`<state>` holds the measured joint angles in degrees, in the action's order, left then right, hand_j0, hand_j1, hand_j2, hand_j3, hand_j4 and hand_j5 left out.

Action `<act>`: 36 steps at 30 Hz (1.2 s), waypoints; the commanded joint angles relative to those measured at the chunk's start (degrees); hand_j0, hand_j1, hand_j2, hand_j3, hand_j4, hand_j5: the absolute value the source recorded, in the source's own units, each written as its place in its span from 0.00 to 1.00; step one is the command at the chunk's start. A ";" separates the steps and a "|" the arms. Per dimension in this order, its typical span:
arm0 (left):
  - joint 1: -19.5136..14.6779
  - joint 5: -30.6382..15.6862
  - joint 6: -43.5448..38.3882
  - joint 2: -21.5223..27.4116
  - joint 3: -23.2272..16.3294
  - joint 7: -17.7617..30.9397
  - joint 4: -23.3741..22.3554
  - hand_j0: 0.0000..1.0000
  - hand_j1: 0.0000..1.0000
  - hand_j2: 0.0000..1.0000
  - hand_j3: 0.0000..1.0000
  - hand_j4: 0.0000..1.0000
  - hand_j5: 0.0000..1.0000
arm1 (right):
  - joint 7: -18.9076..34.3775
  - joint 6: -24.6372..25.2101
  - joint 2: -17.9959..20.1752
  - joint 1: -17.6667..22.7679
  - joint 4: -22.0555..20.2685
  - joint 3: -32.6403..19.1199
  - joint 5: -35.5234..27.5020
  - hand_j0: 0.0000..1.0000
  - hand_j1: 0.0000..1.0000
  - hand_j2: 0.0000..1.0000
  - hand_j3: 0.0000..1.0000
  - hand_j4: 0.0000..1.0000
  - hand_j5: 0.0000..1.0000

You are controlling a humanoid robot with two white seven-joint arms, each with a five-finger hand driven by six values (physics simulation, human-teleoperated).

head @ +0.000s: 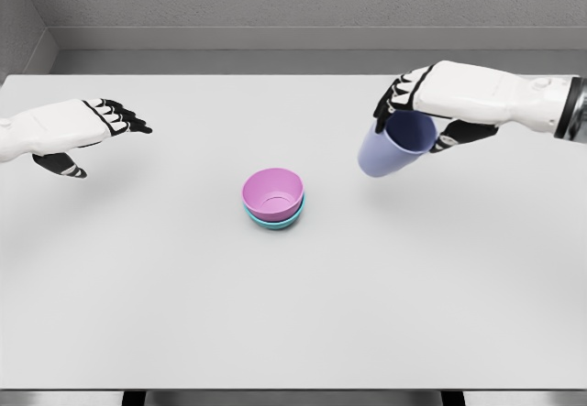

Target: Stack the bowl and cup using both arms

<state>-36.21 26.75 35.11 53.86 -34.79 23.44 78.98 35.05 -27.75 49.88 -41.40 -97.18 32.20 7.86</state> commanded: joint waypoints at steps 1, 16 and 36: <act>0.00 -0.29 -0.11 0.10 0.07 0.02 0.03 1.00 1.00 1.00 1.00 1.00 1.00 | -0.05 0.15 -0.66 0.00 -0.12 -0.03 -0.30 0.57 0.57 0.57 0.57 0.57 0.57; 0.00 -0.29 -0.11 0.02 0.07 0.02 0.03 1.00 1.00 1.00 1.00 1.00 1.00 | -0.05 0.24 -3.47 -2.02 -0.12 0.76 -0.30 0.57 0.57 0.57 0.57 0.57 0.57; 0.00 -0.29 -0.11 0.10 -0.02 0.02 0.12 1.00 1.00 1.00 1.00 1.00 1.00 | -0.05 0.24 -7.51 -2.73 -0.03 2.34 -0.21 0.57 0.57 0.57 0.57 0.57 0.57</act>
<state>-36.21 26.75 35.10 53.86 -34.80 23.49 79.10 35.04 -27.67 42.73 -44.21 -97.20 34.39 7.96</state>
